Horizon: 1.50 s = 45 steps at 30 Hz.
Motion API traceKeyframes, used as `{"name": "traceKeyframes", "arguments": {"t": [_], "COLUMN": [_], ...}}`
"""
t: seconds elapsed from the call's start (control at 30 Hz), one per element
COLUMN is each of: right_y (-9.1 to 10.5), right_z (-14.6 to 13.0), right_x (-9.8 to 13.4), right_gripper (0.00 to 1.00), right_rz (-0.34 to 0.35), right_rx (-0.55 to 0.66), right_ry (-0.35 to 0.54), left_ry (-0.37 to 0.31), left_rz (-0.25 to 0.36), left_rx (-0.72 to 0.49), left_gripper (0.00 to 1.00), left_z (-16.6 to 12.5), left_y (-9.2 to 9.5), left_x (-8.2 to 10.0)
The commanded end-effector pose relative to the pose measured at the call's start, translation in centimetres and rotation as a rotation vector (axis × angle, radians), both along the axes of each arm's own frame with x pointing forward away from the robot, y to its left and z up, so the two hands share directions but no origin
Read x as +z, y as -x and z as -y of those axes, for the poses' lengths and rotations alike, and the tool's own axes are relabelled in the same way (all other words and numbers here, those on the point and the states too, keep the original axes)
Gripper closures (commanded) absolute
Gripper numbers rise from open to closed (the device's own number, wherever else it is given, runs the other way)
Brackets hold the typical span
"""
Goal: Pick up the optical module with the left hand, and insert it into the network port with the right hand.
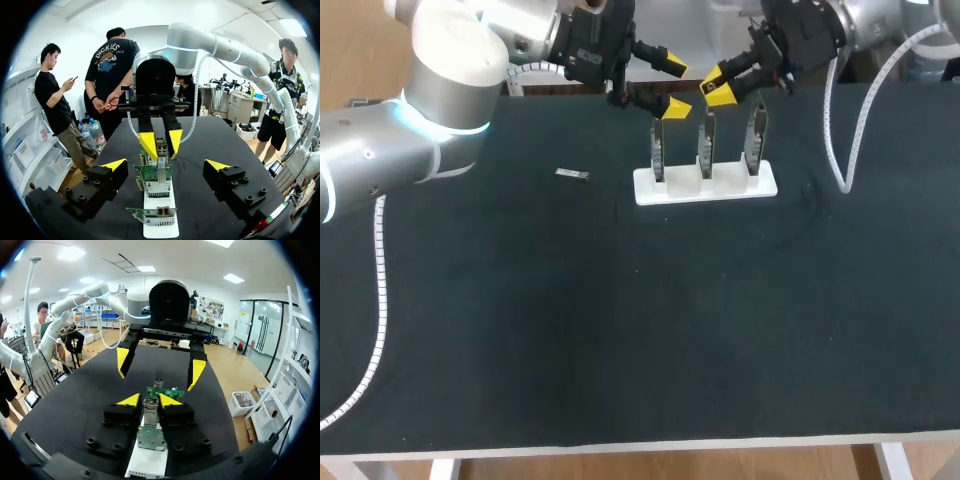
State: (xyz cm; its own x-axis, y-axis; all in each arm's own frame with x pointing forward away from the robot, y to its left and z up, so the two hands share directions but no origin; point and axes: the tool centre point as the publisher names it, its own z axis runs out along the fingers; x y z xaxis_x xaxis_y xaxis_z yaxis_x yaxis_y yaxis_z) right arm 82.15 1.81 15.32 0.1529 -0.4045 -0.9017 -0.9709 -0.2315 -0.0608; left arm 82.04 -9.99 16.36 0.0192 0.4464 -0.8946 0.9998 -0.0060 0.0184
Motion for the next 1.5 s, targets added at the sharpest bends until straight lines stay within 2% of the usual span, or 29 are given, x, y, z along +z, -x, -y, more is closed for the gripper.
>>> {"name": "traceKeyframes", "arguments": {"t": [0.03,0.07,0.93,1.2,1.5], "right_y": [-0.8,-0.8,-0.8,-0.7,-0.5], "right_z": [0.0,0.0,0.0,0.7,0.4], "right_x": [0.0,0.0,0.0,2.7,3.6], "right_gripper": [0.5,0.0,0.0,0.0,0.0], "right_rz": [-0.011,-0.011,-0.011,0.07,0.1], "right_rx": [0.022,0.022,0.022,-0.01,0.006], "right_ry": [0.0,0.0,0.0,-0.015,-0.001], "left_ry": [-0.004,-0.004,-0.004,-0.004,-0.004], "left_rz": [-0.001,-0.001,-0.001,-0.001,-0.001], "left_rx": [-0.004,-0.004,-0.004,-0.004,-0.004], "left_gripper": [0.0,0.0,0.0,0.0,0.0], "left_z": [0.1,0.1,0.1,0.1,0.1], "left_y": [-0.2,-0.2,-0.2,-0.2,-0.2], "left_x": [0.0,0.0,0.0,0.0,0.0]}}
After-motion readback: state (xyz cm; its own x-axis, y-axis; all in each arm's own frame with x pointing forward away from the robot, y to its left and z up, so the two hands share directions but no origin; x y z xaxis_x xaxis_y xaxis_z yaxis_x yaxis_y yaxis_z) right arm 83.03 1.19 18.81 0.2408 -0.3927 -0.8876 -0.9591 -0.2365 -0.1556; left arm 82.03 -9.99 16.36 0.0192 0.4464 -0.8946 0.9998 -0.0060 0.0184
